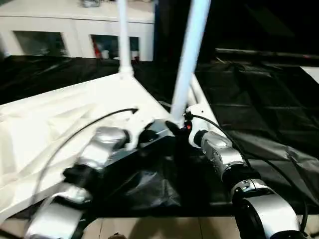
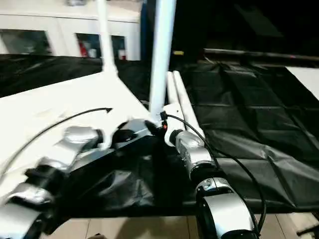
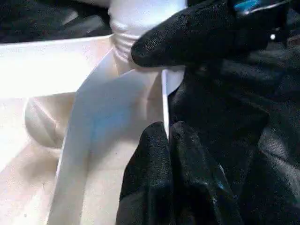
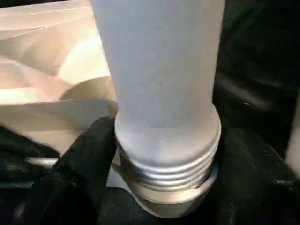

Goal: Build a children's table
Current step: Rotate leg to tighten

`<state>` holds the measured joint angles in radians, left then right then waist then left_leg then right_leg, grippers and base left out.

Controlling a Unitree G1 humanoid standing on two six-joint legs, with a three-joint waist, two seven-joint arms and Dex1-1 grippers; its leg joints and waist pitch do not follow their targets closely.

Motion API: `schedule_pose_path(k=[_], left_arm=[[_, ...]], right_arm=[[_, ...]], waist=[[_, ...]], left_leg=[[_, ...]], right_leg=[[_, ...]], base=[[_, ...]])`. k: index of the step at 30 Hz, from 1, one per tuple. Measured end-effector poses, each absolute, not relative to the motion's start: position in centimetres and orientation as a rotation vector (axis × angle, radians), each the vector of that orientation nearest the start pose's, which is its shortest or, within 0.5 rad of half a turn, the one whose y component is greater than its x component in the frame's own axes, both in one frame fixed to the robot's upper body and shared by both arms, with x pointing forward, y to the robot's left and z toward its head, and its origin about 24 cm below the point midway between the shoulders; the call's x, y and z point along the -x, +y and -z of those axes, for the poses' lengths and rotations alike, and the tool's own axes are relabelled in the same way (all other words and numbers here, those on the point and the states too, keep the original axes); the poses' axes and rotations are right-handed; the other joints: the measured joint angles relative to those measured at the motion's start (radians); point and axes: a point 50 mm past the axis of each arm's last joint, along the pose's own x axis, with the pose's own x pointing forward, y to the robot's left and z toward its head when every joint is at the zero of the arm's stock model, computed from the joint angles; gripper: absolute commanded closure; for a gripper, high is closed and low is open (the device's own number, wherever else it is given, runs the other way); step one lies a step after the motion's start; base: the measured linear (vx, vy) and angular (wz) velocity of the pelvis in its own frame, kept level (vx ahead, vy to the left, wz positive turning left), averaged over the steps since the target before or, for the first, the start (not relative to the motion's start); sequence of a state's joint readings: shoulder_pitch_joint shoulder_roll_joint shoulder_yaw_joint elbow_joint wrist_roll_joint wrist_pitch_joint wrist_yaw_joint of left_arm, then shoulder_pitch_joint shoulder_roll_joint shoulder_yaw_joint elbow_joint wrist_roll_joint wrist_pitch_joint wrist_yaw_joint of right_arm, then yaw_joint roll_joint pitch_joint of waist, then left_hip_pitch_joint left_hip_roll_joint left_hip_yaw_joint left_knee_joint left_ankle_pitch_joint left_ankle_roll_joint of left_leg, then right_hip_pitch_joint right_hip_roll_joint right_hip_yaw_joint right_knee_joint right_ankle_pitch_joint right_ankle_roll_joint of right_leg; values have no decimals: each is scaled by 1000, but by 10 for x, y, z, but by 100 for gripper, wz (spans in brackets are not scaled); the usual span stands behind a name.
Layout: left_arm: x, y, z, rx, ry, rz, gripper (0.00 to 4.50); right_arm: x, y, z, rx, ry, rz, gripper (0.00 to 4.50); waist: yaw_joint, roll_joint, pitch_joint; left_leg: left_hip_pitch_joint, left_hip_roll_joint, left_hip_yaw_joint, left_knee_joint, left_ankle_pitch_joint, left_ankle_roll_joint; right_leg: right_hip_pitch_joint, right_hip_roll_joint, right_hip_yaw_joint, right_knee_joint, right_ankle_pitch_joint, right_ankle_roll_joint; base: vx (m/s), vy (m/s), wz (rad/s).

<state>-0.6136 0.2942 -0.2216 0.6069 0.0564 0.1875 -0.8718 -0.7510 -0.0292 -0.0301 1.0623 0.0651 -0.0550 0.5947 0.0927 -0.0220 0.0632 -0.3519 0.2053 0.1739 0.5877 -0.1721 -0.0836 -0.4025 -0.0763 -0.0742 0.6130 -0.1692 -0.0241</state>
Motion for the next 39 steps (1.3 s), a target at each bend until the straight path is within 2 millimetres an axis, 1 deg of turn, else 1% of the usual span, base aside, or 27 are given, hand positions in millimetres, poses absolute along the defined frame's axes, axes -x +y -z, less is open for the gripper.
schedule_pose_path(k=[2, 5, 9, 12, 14, 15, 18, 20, 22, 27, 29, 30, 33, 34, 37, 38, 39], left_arm=[[-331, 137, -54, -389, 391, 1026, 450], [-327, 146, -56, -403, 393, 1088, 450], [-319, 152, -59, -407, 405, 1175, 450], [-314, 164, -62, -422, 434, 1236, 450], [-312, 166, -62, -417, 442, 1260, 450], [-311, 167, -62, -418, 448, 1275, 450], [-310, 169, -63, -424, 454, 1283, 450], [-310, 169, -63, -424, 454, 1286, 450], [-310, 170, -64, -425, 455, 1286, 450], [-309, 171, -64, -425, 459, 1291, 450], [-310, 170, -63, -427, 458, 1280, 450], [-311, 168, -62, -425, 454, 1254, 450], [-321, 160, -60, -418, 452, 1155, 450], [-325, 155, -58, -406, 455, 1113, 450], [-337, 136, -56, -370, 463, 1003, 450], [-339, 133, -55, -359, 465, 984, 450], [-341, 125, -53, -339, 468, 958, 450]], right_arm=[[-352, -90, -36, 12, 286, -827, 85], [-350, -92, -39, 51, 289, -936, 85], [-347, -94, -45, 94, 288, -1061, 85], [-343, -99, -51, 139, 294, -1202, 85], [-341, -101, -54, 153, 295, -1252, 85], [-340, -101, -56, 156, 293, -1284, 110], [-339, -101, -56, 155, 307, -1315, 123], [-338, -100, -56, 155, 308, -1319, 152], [-338, -99, -56, 151, 309, -1323, 169], [-337, -99, -55, 140, 318, -1330, 183], [-336, -97, -54, 128, 316, -1319, 184], [-337, -96, -52, 117, 310, -1281, 184], [-342, -93, -47, 87, 289, -1109, 185], [-345, -92, -44, 63, 285, -1022, 185], [-353, -86, -39, -3, 282, -769, 185], [-355, -85, -39, -6, 284, -730, 185], [-358, -85, -39, -8, 293, -667, 185]], waist=[[-3, 1, 0], [-1, 2, 1], [10, 4, 2], [12, 4, 2], [15, 4, 2], [17, 4, 2], [18, 4, 2], [18, 4, 2], [18, 4, 2], [19, 4, 2], [18, 4, 2], [19, 4, 2], [17, 4, 2], [16, 4, 2], [13, 5, 1], [13, 5, 1], [13, 7, 1]], left_leg=[[-1, 0, 0, -4, 0, 0], [-3, 2, 0, -7, 0, 0], [-4, 2, 1, -6, 0, 0], [-4, 2, 1, -4, 0, 0], [-4, 2, 1, -4, 0, 0], [-4, 2, 1, -4, 0, 0], [-4, 2, 1, -4, 0, 0], [-4, 2, 1, -4, 0, 0], [-4, 2, 1, -4, 0, 0], [-4, 2, 1, -4, 0, 0], [-4, 2, 1, -4, 0, 0], [-3, 2, 1, -4, 0, 0], [2, 1, 1, -3, 0, 0], [3, 1, 1, -3, 0, 0], [4, 0, 1, -3, 0, 0], [4, -1, 1, -3, 0, 0], [4, -1, 1, -3, 0, 0]], right_leg=[[-2, 1, -1, 0, 1, -2], [-4, 2, -3, 0, -2, -4], [-5, 1, -3, 0, -2, -5], [-4, 1, -3, 0, -2, -5], [-4, 1, -3, 0, -2, -6], [-4, 1, -3, 1, -2, -6], [-4, 1, -3, 1, -2, -6], [-4, 1, -3, 1, -2, -5], [-4, 1, -3, 1, -2, -5], [-4, 1, -3, 0, -2, -5], [-4, 1, -3, 1, -2, -5], [-4, 1, -2, 1, -2, -5], [-1, 1, -1, 2, -4, -2], [0, 1, -1, 2, -4, -1], [1, 1, 1, 1, -4, -1], [1, 1, 1, 1, -4, -1], [1, 0, 2, -1, -5, -1]], base=[[0, 0, 0], [0, 0, 0], [0, 0, 0], [0, 0, 0], [0, 0, 0], [0, 0, 0], [0, 0, 0], [0, 0, 0], [0, 0, 0], [0, 0, 0], [0, 0, 0], [0, 0, 0], [0, 0, 0], [0, 0, 0], [0, 0, 0], [0, 0, 0], [0, 0, 0]])
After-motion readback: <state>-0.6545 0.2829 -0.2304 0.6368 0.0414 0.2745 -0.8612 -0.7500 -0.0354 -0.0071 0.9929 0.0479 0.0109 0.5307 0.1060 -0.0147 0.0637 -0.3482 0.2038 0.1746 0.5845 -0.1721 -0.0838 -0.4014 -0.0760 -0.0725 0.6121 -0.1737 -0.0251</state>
